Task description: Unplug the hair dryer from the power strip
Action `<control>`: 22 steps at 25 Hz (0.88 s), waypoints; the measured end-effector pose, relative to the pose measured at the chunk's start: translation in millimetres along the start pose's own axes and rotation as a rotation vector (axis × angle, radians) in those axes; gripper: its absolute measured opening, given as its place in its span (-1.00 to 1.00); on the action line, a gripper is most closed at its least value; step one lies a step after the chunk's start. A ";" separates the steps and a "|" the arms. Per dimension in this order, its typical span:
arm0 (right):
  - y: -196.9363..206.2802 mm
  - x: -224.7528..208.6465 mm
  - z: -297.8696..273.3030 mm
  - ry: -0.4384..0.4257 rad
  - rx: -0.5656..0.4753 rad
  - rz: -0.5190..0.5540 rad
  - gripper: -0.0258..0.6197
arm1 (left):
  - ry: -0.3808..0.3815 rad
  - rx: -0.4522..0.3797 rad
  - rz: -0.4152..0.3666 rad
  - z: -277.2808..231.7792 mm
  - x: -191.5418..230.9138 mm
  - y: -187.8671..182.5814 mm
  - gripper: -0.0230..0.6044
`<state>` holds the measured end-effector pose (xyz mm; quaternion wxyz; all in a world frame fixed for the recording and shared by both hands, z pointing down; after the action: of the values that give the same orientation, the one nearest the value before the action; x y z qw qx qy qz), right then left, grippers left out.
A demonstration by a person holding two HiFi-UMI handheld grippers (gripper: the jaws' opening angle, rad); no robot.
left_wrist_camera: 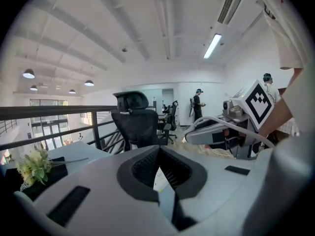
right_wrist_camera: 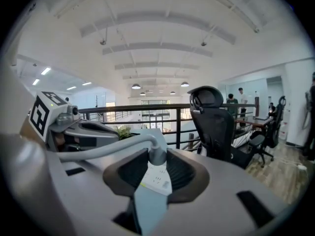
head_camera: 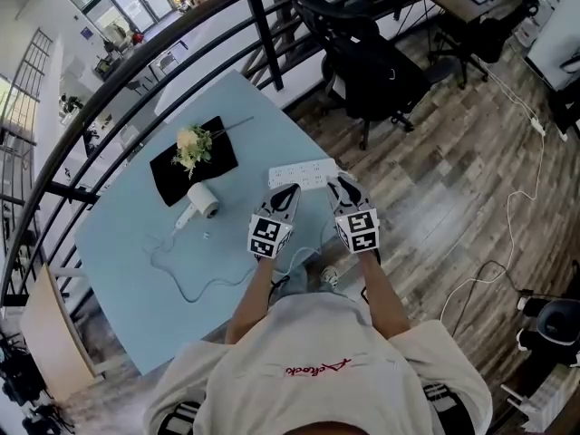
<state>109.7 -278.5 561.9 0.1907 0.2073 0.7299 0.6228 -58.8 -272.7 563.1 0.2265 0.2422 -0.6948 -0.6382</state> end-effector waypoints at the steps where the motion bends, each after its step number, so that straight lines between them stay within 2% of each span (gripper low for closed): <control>1: -4.0 0.4 3.0 -0.001 -0.010 0.004 -0.54 | -0.004 -0.013 -0.001 1.5 -0.1 -6.3 -0.90; 4: -14.6 0.4 12.3 0.002 -0.039 0.008 -0.54 | -0.016 -0.044 0.005 7.2 -0.9 -21.6 -0.90; 9: -25.6 -0.2 28.2 -0.002 -0.075 0.010 -0.54 | -0.028 -0.048 -0.020 19.7 -12.0 -32.7 -0.90; 22: -14.2 4.4 61.2 0.027 -0.084 -0.052 -0.54 | -0.027 -0.091 0.066 32.9 -27.2 -39.9 -0.90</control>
<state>138.0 -227.3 538.5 0.2054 0.1714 0.7108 0.6505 -56.2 -232.8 520.5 0.2487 0.2001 -0.6757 -0.6645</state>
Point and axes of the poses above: the fingertips, and each gripper's own axes: z backward along the fingers, x to its left, y out of its underside, the point moved 7 cm from there along z, backward along the fingers, and after that the axes turned 12 degrees about -x, right-handed, at the moved point
